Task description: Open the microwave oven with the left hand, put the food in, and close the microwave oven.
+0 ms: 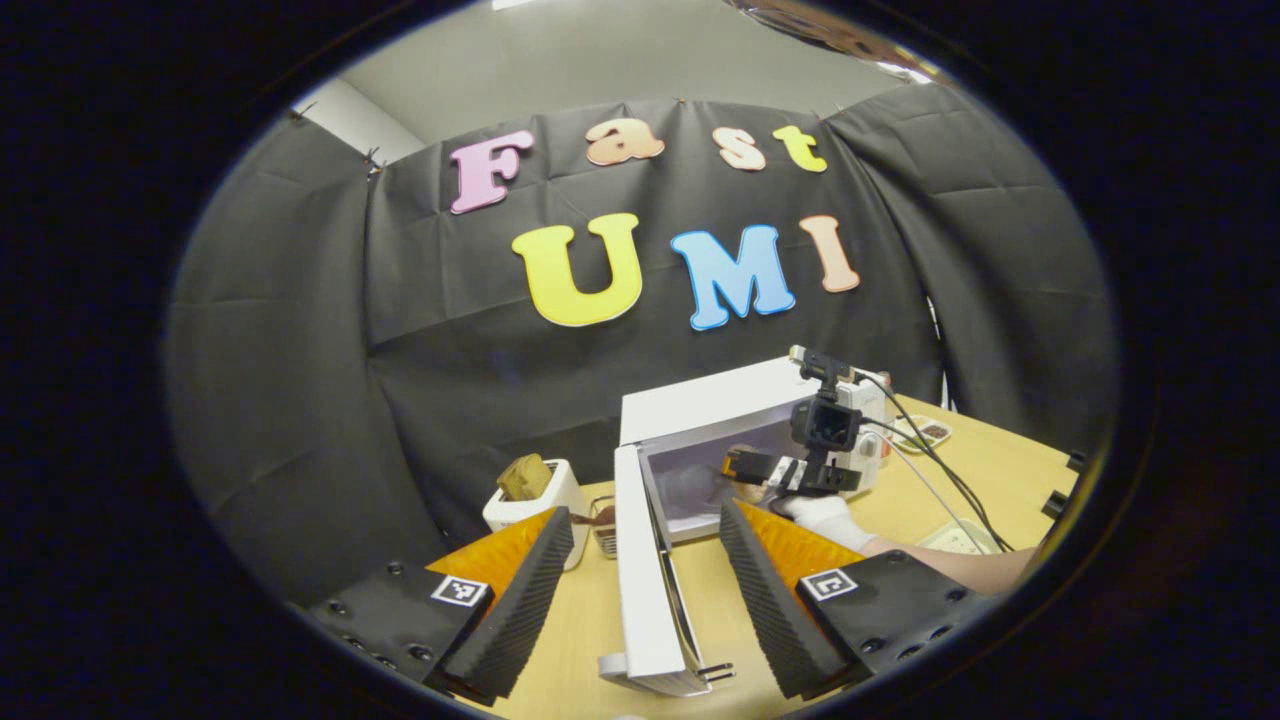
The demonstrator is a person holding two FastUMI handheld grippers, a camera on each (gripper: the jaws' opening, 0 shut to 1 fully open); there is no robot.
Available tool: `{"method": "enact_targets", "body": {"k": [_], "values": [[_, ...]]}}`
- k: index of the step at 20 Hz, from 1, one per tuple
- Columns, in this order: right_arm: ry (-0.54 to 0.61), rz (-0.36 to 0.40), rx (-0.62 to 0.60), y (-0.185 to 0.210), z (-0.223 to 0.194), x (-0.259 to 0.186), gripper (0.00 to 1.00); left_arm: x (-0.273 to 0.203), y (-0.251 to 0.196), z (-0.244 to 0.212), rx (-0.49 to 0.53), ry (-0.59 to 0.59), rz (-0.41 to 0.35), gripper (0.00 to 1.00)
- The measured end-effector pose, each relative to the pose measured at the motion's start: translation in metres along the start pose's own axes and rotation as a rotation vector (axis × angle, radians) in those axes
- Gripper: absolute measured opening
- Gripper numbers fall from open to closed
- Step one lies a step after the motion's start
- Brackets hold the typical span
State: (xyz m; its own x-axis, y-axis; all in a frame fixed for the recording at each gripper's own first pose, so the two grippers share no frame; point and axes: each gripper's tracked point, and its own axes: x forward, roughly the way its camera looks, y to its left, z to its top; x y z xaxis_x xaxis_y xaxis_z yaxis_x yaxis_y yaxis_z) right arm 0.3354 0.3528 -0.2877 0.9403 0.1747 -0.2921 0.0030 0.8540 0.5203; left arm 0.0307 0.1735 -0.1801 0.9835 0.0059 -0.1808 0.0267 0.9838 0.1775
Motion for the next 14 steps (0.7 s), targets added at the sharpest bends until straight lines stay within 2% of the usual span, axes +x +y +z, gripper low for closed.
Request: {"method": "enact_targets", "body": {"k": [1, 4, 6, 7, 8, 10, 11, 12, 13, 14], "values": [[-0.022, -0.013, 0.001, -0.003, 0.002, 0.007, 0.64, 0.002, -0.002, -0.001, -0.001, -0.004, -0.005, 1.00], [-0.023, -0.037, 0.015, -0.010, -0.010, 0.023, 0.64, 0.001, -0.004, -0.005, -0.008, -0.010, -0.006, 0.98], [-0.035, -0.066, 0.009, -0.016, -0.013, 0.029, 0.64, 0.002, -0.004, -0.012, -0.008, 0.003, -0.008, 1.00], [-0.053, -0.069, -0.004, -0.016, -0.013, 0.030, 0.61, 0.003, -0.004, -0.018, -0.003, 0.014, -0.008, 1.00], [-0.062, -0.076, -0.012, -0.016, -0.014, 0.032, 0.64, 0.005, -0.005, -0.019, 0.001, 0.015, -0.011, 0.97], [-0.072, -0.089, -0.015, -0.019, -0.014, 0.035, 0.64, 0.003, -0.002, -0.021, 0.010, 0.023, -0.004, 0.97], [-0.070, -0.097, -0.012, -0.021, -0.014, 0.036, 0.64, 0.004, -0.002, -0.019, 0.006, 0.022, -0.003, 1.00], [-0.078, -0.104, -0.011, -0.022, -0.012, 0.036, 0.65, 0.003, -0.003, -0.018, 0.000, 0.019, -0.003, 0.98], [-0.088, -0.110, -0.029, -0.024, -0.011, 0.035, 0.68, 0.003, -0.005, -0.015, -0.007, 0.008, -0.006, 1.00], [-0.083, -0.125, -0.044, -0.028, -0.012, 0.032, 0.77, 0.003, -0.007, -0.017, -0.011, 0.010, -0.007, 1.00]]}}
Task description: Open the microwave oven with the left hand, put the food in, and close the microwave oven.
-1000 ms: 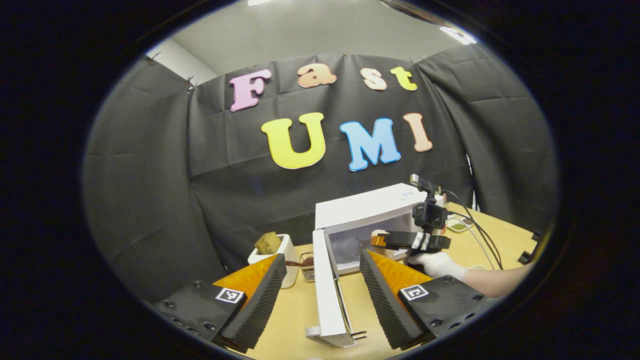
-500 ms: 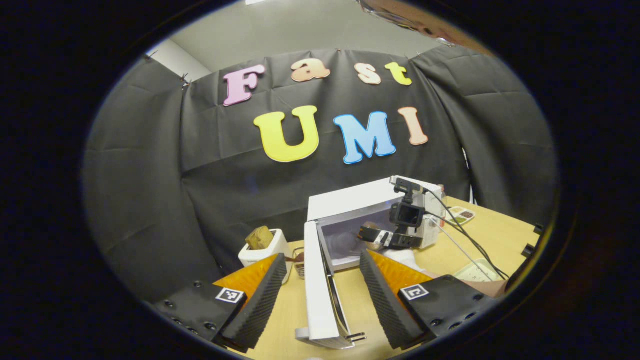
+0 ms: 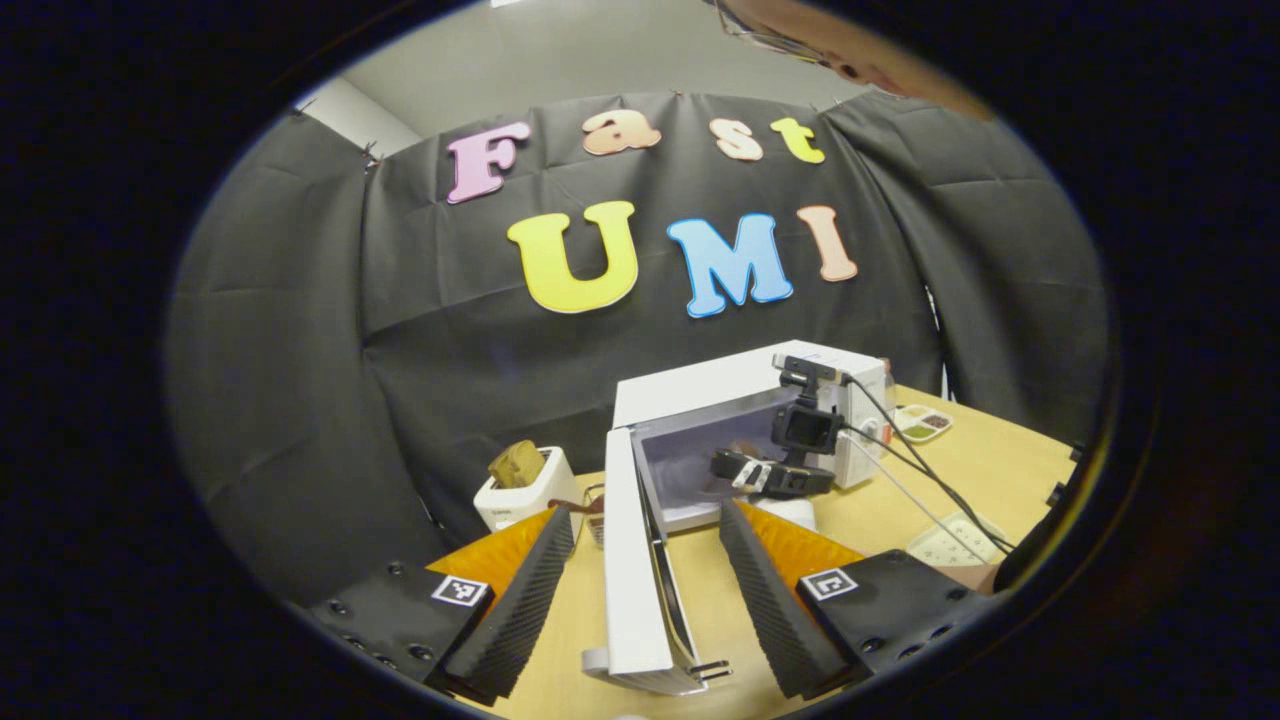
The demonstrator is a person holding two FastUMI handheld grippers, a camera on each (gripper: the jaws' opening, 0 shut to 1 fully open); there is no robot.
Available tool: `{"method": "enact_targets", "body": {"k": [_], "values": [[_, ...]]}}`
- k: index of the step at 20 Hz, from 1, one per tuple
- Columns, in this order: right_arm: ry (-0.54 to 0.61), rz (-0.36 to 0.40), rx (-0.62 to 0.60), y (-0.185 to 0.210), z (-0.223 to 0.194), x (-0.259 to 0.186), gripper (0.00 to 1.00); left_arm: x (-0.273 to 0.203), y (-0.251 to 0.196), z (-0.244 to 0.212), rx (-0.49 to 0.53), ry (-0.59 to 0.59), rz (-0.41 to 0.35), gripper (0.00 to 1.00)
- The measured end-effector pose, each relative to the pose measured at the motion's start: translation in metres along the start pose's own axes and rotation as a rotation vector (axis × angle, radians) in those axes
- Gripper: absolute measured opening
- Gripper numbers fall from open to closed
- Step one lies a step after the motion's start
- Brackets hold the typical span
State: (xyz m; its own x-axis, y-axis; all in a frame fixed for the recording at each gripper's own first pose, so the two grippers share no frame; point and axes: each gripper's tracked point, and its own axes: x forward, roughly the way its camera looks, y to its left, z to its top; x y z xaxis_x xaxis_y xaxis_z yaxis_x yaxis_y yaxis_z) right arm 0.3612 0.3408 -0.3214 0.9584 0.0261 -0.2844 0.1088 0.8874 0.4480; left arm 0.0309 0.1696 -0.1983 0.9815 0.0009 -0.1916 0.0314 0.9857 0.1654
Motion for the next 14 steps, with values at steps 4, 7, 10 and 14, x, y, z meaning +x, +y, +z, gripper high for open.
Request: {"method": "enact_targets", "body": {"k": [4, 7, 10, 14], "values": [[-0.012, 0.001, 0.006, -0.006, 0.003, -0.010, 0.86, -0.001, -0.001, 0.000, 0.002, 0.000, -0.004, 0.97], [-0.019, 0.022, 0.008, -0.002, 0.010, -0.023, 0.88, -0.004, -0.003, 0.004, 0.003, -0.008, -0.007, 0.97], [-0.033, 0.050, 0.001, 0.005, 0.028, -0.048, 0.92, -0.011, 0.001, 0.008, 0.001, -0.016, 0.001, 0.98], [-0.035, 0.102, -0.019, 0.011, 0.060, -0.099, 0.95, -0.020, 0.007, 0.014, -0.015, -0.021, 0.014, 0.95]]}}
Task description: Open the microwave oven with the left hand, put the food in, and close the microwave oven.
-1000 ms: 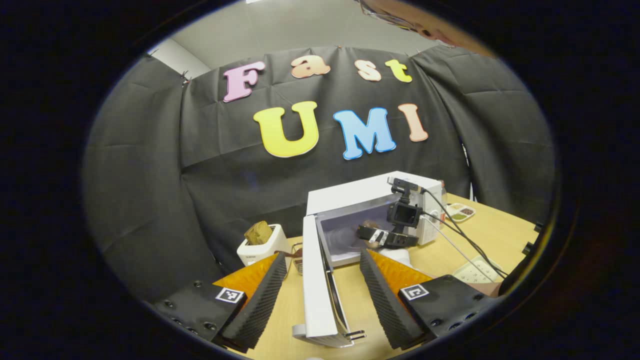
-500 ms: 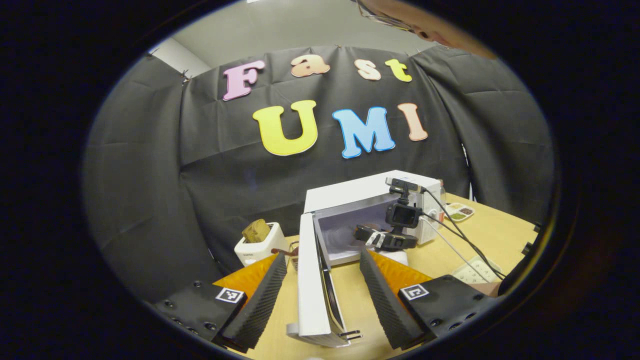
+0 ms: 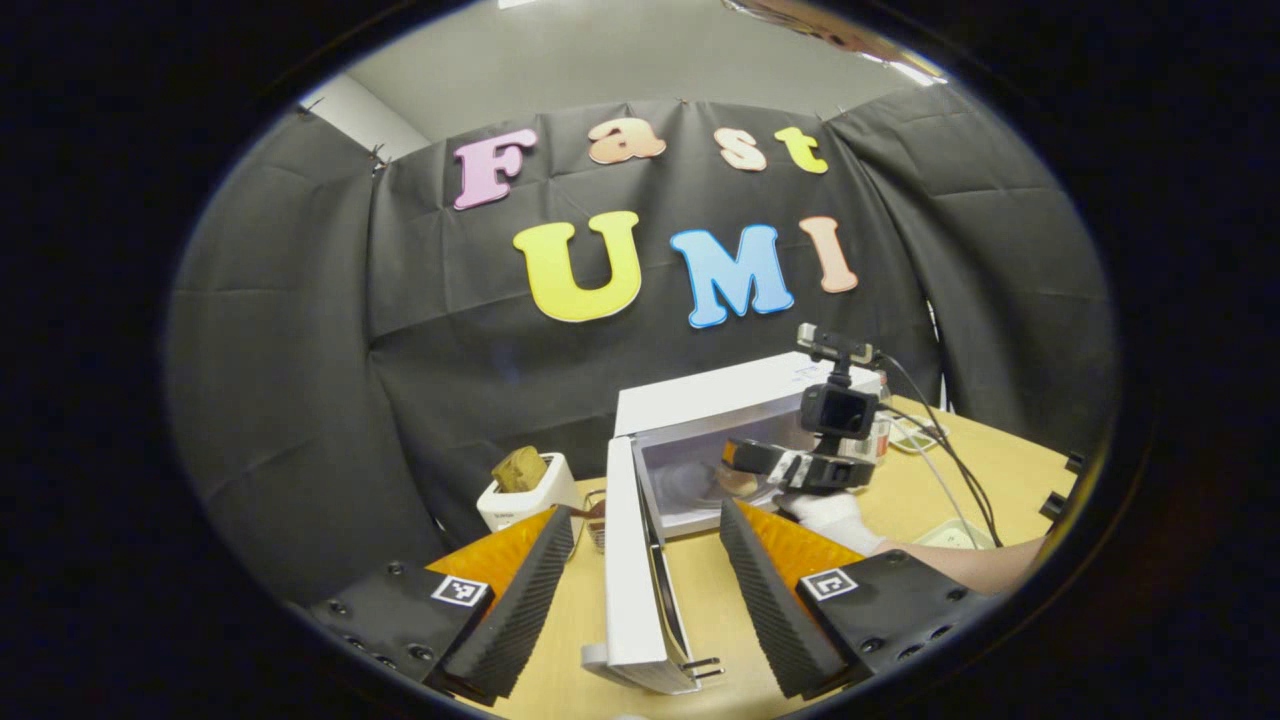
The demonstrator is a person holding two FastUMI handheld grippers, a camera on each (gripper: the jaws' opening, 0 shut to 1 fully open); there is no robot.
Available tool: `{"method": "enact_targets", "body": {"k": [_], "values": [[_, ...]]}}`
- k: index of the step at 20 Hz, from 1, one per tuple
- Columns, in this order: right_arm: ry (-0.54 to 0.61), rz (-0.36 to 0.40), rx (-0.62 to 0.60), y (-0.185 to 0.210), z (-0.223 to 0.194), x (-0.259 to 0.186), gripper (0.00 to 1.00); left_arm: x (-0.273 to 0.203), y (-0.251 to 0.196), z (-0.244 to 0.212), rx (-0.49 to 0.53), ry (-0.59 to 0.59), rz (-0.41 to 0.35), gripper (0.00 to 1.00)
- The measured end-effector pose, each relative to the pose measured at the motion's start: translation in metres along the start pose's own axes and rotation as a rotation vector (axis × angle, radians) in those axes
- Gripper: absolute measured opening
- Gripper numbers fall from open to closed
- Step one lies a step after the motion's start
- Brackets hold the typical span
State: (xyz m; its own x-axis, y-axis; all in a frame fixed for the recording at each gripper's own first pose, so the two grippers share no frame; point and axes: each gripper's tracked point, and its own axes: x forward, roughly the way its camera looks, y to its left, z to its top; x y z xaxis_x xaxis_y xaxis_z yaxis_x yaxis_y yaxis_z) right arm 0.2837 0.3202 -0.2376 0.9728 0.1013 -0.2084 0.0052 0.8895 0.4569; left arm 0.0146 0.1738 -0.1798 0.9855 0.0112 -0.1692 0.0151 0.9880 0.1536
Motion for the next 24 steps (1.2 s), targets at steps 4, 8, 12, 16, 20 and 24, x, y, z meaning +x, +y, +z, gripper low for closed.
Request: {"method": "enact_targets", "body": {"k": [4, 8, 12, 16, 20, 24], "values": [[0.019, 0.057, -0.056, 0.003, 0.036, -0.063, 0.96, -0.014, 0.011, 0.007, -0.008, -0.014, 0.026, 1.00], [0.063, 0.108, -0.146, -0.007, 0.059, -0.128, 0.96, -0.031, 0.026, 0.008, -0.014, -0.018, 0.068, 0.98], [0.057, 0.130, -0.298, -0.026, 0.084, -0.188, 0.98, -0.042, 0.046, 0.000, -0.003, -0.019, 0.125, 1.00], [0.048, 0.134, -0.393, -0.047, 0.109, -0.241, 0.98, -0.042, 0.060, -0.021, -0.011, -0.019, 0.168, 0.97], [0.036, 0.123, -0.443, -0.053, 0.130, -0.287, 0.98, -0.037, 0.087, -0.043, 0.000, 0.009, 0.222, 1.00], [0.066, 0.148, -0.374, -0.038, 0.141, -0.317, 0.98, -0.032, 0.111, -0.081, -0.029, 0.061, 0.247, 1.00]]}}
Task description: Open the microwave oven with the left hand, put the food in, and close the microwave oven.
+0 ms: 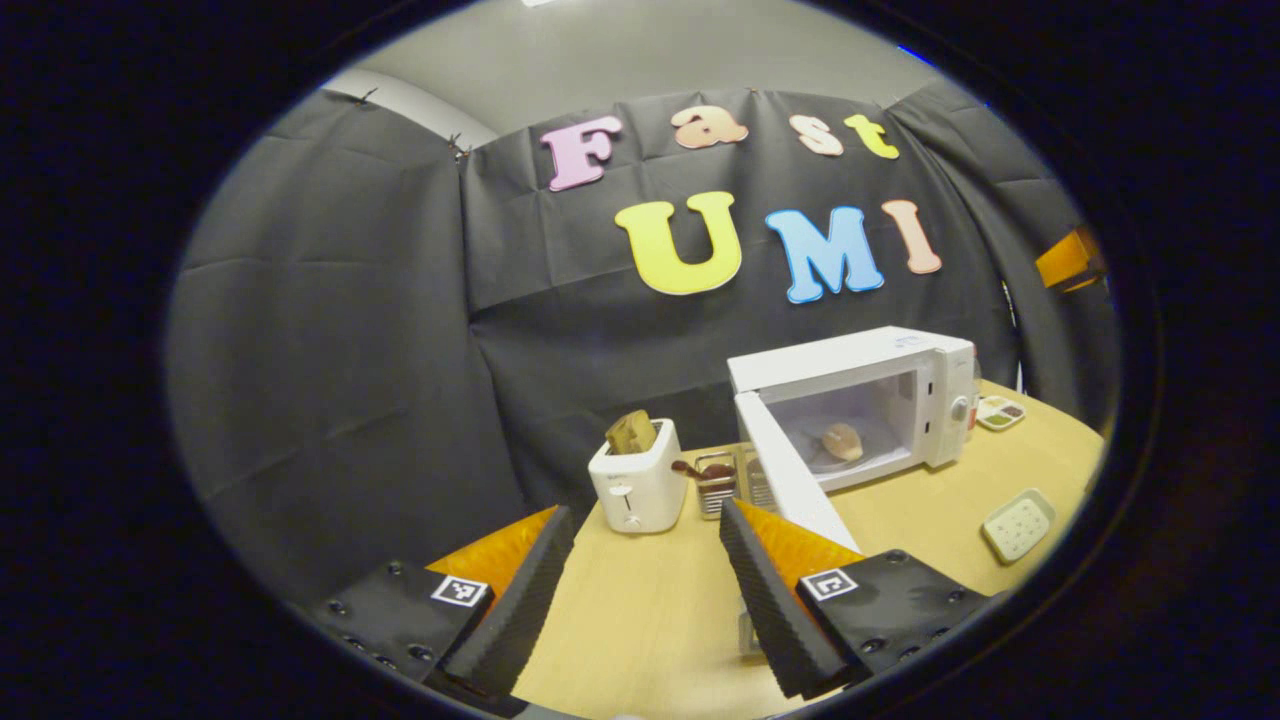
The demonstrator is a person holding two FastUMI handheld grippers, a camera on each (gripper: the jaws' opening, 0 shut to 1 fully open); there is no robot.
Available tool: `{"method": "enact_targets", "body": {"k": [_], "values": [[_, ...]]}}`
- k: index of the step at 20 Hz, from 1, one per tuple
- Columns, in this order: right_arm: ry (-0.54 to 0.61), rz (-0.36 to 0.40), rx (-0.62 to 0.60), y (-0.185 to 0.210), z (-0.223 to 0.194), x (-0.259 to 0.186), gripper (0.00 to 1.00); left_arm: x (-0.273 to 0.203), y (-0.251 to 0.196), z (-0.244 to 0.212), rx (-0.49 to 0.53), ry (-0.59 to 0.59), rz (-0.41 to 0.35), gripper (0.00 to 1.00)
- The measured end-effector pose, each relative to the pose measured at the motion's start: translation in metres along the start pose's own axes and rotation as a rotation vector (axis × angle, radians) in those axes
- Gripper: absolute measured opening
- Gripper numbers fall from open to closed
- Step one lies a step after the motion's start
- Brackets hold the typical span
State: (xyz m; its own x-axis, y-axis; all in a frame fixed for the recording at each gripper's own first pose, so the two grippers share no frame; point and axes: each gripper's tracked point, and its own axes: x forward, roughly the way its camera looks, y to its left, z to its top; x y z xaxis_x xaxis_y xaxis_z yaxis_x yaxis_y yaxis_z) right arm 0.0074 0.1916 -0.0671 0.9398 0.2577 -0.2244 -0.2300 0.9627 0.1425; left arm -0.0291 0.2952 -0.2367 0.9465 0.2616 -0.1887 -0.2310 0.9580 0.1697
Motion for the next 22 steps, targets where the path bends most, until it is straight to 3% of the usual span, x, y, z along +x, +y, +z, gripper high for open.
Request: {"method": "enact_targets", "body": {"k": [3, 9, 15, 16, 17, 20, 22], "values": [[-0.016, 0.004, -0.015, 0.004, 0.015, -0.014, 0.98, 0.005, 0.014, -0.037, -0.016, 0.050, 0.030, 1.00], [-0.019, 0.001, -0.005, 0.006, 0.026, -0.033, 0.98, 0.016, 0.009, -0.086, -0.029, 0.116, 0.013, 0.99], [-0.009, 0.001, 0.007, 0.004, 0.022, -0.037, 0.98, 0.016, -0.007, -0.087, -0.032, 0.116, -0.021, 1.00], [-0.010, 0.002, 0.012, 0.004, 0.024, -0.037, 0.98, 0.016, -0.008, -0.086, -0.027, 0.116, -0.021, 0.94], [-0.008, 0.004, 0.017, 0.003, 0.023, -0.037, 0.98, 0.015, -0.009, -0.086, -0.025, 0.117, -0.021, 0.99], [0.001, 0.006, 0.024, -0.004, 0.021, -0.039, 0.98, 0.012, -0.017, -0.085, -0.027, 0.122, -0.025, 0.94], [-0.001, -0.001, 0.022, -0.011, 0.020, -0.042, 0.98, 0.011, -0.024, -0.086, -0.023, 0.128, -0.027, 1.00]]}}
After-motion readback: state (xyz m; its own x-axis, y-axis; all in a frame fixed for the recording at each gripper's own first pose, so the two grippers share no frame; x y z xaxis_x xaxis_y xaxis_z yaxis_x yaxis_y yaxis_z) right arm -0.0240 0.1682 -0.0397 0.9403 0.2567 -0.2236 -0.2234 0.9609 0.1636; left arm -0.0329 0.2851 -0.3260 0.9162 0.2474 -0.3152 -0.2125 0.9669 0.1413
